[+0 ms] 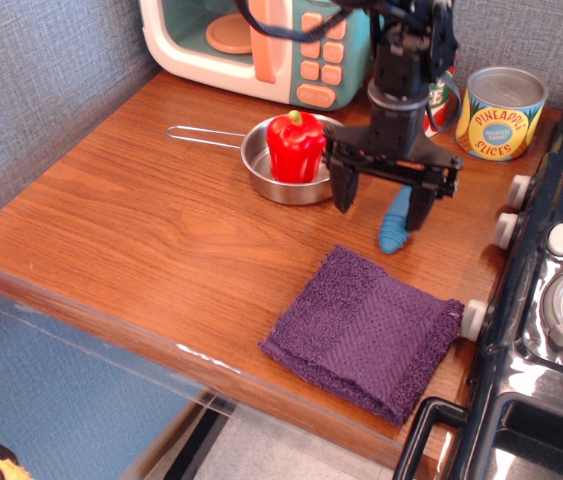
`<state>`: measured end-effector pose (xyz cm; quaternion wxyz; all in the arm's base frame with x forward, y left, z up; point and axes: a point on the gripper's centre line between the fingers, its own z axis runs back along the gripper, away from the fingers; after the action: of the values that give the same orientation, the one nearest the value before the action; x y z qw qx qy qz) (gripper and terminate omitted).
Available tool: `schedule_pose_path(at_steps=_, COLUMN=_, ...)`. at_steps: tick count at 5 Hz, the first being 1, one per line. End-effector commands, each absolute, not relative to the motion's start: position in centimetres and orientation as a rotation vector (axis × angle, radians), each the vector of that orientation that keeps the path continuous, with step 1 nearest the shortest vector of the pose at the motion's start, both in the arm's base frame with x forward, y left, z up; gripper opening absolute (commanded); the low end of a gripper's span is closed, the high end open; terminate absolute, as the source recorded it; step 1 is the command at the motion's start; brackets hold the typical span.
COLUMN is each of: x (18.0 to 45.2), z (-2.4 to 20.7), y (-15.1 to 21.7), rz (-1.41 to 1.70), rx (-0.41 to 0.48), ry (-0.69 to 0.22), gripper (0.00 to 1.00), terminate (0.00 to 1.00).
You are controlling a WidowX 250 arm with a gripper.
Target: Put the fork to the left of the pot.
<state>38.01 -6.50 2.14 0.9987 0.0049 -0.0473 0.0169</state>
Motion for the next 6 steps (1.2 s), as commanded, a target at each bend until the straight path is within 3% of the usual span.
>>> schedule_pose_path(at_steps=1, x=39.3, z=1.3, y=-5.8, rz=0.087, rx=-0.012, ry=-0.127, gripper=1.00, terminate=0.00)
schedule_pose_path(at_steps=2, x=39.4, z=0.8, y=-6.1, rz=0.082, rx=-0.017, ry=-0.114, gripper=1.00, terminate=0.00)
schedule_pose_path(at_steps=3, x=39.3, z=0.4, y=-6.2, rz=0.085, rx=-0.025, ry=-0.108, gripper=0.00, terminate=0.00)
schedule_pose_path(at_steps=5, x=39.0, z=1.0, y=-6.8, rz=0.070, rx=-0.032, ry=-0.114, gripper=0.00, terminate=0.00)
schedule_pose_path(at_steps=6, x=39.1, z=3.9, y=-8.6, rz=-0.005, rx=-0.072, ry=-0.179, gripper=0.00, terminate=0.00)
